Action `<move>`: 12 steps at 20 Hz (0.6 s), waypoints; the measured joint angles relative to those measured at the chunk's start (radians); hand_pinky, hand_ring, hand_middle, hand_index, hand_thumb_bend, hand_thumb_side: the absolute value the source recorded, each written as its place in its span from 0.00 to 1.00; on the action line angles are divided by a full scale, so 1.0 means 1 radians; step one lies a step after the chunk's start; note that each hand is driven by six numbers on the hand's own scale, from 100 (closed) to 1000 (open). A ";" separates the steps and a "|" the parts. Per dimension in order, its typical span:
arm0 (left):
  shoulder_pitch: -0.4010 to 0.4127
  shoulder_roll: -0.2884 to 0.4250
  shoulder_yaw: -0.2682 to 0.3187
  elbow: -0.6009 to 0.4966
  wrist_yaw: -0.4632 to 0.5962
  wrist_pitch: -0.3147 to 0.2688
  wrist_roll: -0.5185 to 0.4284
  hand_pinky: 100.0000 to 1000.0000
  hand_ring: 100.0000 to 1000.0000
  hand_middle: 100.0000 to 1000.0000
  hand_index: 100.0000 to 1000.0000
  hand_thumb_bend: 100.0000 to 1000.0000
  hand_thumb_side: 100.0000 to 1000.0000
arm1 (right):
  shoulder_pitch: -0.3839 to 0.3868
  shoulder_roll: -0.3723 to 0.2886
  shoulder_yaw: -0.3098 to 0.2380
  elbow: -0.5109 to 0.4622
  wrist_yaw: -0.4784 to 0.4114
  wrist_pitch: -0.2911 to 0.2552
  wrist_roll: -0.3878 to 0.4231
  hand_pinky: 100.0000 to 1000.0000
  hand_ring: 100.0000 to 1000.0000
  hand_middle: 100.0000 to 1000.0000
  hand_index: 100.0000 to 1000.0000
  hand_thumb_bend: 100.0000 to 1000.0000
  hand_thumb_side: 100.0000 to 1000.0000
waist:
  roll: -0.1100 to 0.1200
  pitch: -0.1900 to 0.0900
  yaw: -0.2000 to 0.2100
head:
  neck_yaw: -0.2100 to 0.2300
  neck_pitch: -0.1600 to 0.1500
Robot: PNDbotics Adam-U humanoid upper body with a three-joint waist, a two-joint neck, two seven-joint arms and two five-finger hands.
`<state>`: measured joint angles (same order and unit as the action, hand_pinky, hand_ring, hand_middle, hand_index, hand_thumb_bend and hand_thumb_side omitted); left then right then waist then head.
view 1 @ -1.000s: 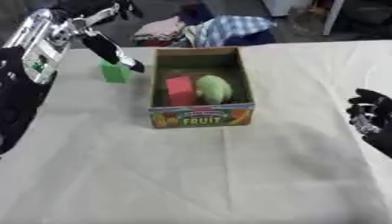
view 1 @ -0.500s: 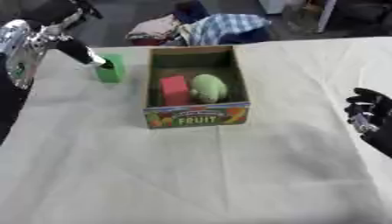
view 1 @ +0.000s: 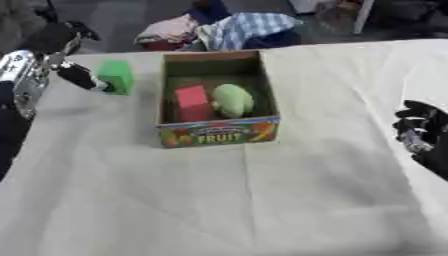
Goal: Pick up objects on the table and place them in the box.
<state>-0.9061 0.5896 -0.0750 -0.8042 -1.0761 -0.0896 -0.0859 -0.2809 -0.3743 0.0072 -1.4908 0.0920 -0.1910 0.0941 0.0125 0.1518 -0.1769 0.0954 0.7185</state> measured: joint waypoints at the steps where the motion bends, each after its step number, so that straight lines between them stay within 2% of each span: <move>1: 0.000 0.000 0.002 0.004 -0.004 0.002 0.003 0.73 0.70 0.73 0.79 0.75 0.27 | -0.002 0.000 0.000 0.000 -0.002 0.000 0.000 0.57 0.69 0.70 0.87 0.00 0.42 | -0.002 0.004 -0.003 | 0.000 -0.003; 7: 0.001 0.000 0.015 0.028 -0.019 0.015 0.019 0.71 0.67 0.70 0.76 0.67 0.19 | -0.011 0.000 0.000 0.000 -0.006 -0.002 0.002 0.57 0.69 0.70 0.87 0.00 0.43 | -0.003 0.030 -0.024 | 0.002 -0.017; 12: 0.004 0.000 0.018 0.037 -0.026 0.029 0.045 0.71 0.67 0.70 0.76 0.64 0.15 | -0.019 0.000 0.000 0.000 -0.007 -0.002 0.002 0.57 0.69 0.70 0.87 0.00 0.43 | -0.003 0.046 -0.043 | 0.004 -0.026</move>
<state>-0.9024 0.5896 -0.0566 -0.7671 -1.1020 -0.0602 -0.0410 -0.3003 -0.3742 0.0074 -1.4908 0.0853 -0.1934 0.0965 0.0094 0.1974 -0.2198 0.0999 0.6929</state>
